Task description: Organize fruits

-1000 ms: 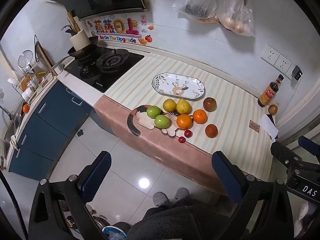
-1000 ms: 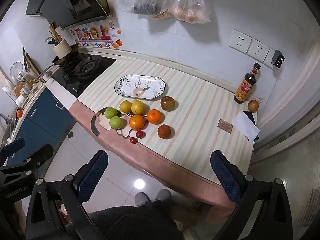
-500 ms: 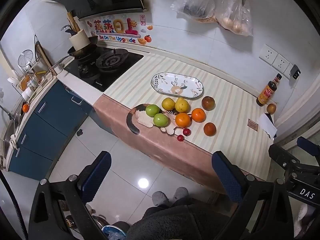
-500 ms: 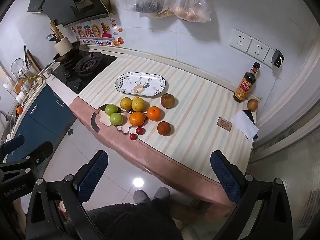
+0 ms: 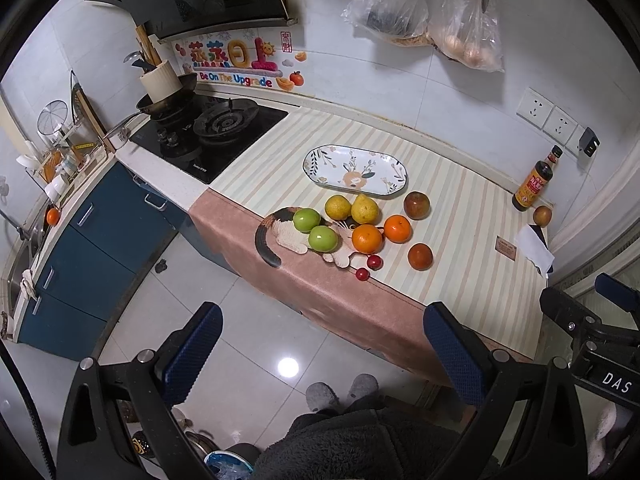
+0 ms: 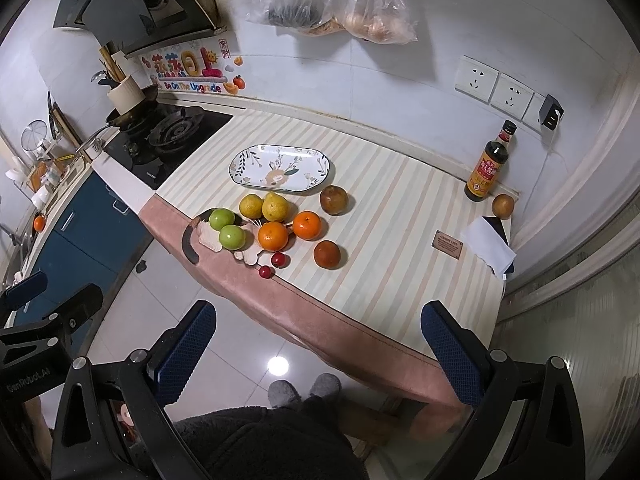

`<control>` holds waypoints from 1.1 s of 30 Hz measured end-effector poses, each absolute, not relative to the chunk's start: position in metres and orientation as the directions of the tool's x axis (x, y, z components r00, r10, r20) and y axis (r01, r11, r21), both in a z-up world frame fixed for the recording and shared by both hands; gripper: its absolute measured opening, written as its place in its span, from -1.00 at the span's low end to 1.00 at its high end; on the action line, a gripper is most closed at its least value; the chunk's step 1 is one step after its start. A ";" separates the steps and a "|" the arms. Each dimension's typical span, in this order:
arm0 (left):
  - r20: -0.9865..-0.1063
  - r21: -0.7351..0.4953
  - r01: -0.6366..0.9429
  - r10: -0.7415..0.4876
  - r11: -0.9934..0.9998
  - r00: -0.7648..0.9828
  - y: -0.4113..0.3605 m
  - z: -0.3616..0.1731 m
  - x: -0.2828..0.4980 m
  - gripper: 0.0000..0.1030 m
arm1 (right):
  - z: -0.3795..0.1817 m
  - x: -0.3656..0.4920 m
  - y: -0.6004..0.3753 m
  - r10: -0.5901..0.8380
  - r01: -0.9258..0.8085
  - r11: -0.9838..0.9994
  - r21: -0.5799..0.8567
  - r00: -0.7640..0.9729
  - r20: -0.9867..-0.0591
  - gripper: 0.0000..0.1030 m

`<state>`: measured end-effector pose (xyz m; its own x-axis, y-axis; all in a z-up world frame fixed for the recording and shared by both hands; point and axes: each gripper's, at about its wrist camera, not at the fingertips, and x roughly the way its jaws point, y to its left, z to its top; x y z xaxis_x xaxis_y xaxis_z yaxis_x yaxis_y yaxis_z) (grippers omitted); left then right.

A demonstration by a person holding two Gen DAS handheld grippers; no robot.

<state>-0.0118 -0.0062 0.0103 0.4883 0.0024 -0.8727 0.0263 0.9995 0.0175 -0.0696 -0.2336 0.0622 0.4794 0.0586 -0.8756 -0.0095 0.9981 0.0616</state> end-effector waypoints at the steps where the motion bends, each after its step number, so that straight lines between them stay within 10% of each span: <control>1: -0.873 0.019 0.026 0.004 0.999 0.488 -0.006 0.010 -0.012 1.00 | 0.062 -0.069 -0.234 0.060 -0.010 0.998 0.063 0.480 -0.875 1.00; 33: -0.866 0.015 0.024 0.001 1.000 0.499 -0.002 0.018 -0.020 1.00 | 0.072 -0.080 -0.230 0.063 -0.009 0.998 0.067 0.487 -0.871 1.00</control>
